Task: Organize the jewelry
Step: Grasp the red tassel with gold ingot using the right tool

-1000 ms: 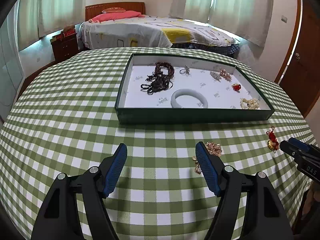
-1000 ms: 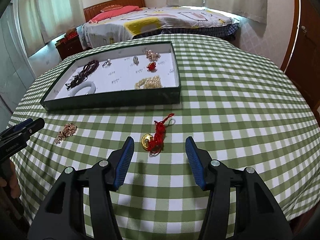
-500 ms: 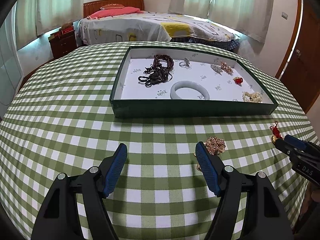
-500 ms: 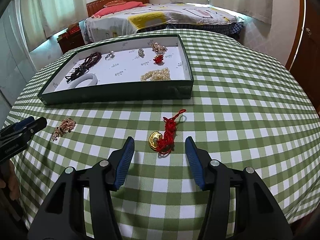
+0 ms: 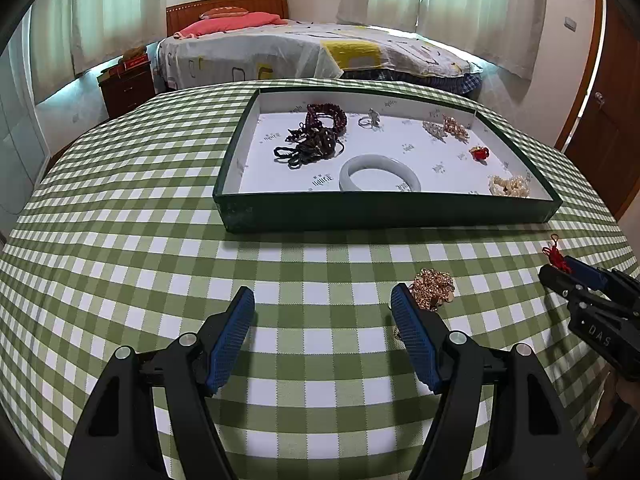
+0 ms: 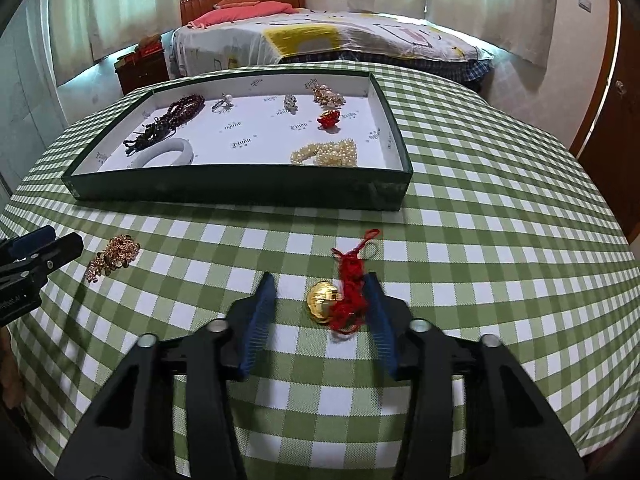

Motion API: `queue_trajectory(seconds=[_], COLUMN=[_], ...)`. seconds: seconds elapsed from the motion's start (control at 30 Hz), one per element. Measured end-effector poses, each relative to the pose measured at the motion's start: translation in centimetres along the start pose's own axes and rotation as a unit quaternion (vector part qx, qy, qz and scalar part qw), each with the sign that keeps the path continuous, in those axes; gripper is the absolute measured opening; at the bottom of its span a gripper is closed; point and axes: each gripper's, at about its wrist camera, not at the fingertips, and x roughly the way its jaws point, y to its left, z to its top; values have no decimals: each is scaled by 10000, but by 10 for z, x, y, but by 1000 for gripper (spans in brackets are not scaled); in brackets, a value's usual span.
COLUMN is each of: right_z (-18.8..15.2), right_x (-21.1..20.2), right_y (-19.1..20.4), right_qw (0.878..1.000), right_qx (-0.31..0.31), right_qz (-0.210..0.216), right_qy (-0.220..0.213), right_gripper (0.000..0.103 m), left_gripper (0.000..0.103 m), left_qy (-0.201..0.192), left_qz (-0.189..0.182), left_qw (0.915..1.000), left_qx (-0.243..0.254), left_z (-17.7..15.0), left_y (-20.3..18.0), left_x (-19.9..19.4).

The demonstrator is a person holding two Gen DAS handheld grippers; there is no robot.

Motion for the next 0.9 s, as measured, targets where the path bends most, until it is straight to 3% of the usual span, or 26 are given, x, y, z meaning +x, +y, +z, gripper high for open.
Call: queue_trajectory(seconds=[0.1,0.23,0.3,0.9], right_z=[0,0,0,-1], right_x=[-1,-1,-1,-9], right_y=[-2,-3,-3,-2], right_qw=[10000,10000,9999,9997], right_qx=[43,75,78,159], right_qz=[5,19,60,179], right_qy=[-10,-14,-16,-94], right_gripper=[29,26,18,16], left_gripper=[69,69,69,69], left_qy=[14,22,27,124], left_qz=[6,5,0,-72], left_qw=[10000,10000,10000,9998], left_qx=[32,80,73,151], left_z=[-1,-1,-1,0], left_y=[-2,-3,-3,-10], left_x=[0,-1,-1,4])
